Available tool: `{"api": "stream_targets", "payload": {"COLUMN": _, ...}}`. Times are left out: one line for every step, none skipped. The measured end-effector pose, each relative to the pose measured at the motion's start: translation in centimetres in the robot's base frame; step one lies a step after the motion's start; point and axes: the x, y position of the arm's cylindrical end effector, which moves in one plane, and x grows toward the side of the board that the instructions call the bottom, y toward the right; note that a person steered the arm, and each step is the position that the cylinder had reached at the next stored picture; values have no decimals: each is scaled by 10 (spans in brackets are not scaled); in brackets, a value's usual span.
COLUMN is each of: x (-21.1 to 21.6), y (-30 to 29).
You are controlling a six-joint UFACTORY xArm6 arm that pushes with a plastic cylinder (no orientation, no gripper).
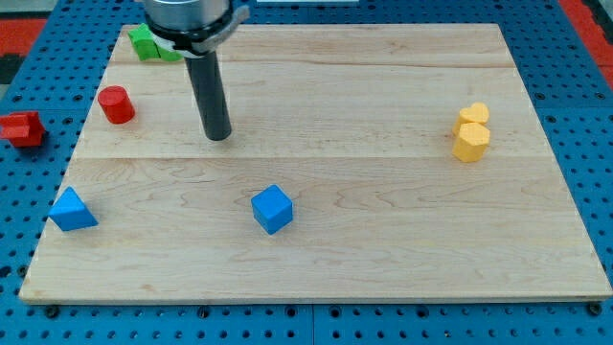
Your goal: Push blue triangle closer to blue cube
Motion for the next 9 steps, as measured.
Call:
{"api": "stream_targets", "payload": {"x": -14, "y": -13}}
{"api": "stream_targets", "payload": {"x": 11, "y": -69}}
{"api": "stream_targets", "payload": {"x": 14, "y": -122}}
{"api": "stream_targets", "payload": {"x": 50, "y": -177}}
{"api": "stream_targets", "payload": {"x": 71, "y": -183}}
{"api": "stream_targets", "payload": {"x": 107, "y": -158}}
{"api": "stream_targets", "payload": {"x": 144, "y": -155}}
{"api": "stream_targets", "payload": {"x": 143, "y": -122}}
{"api": "stream_targets", "payload": {"x": 136, "y": -62}}
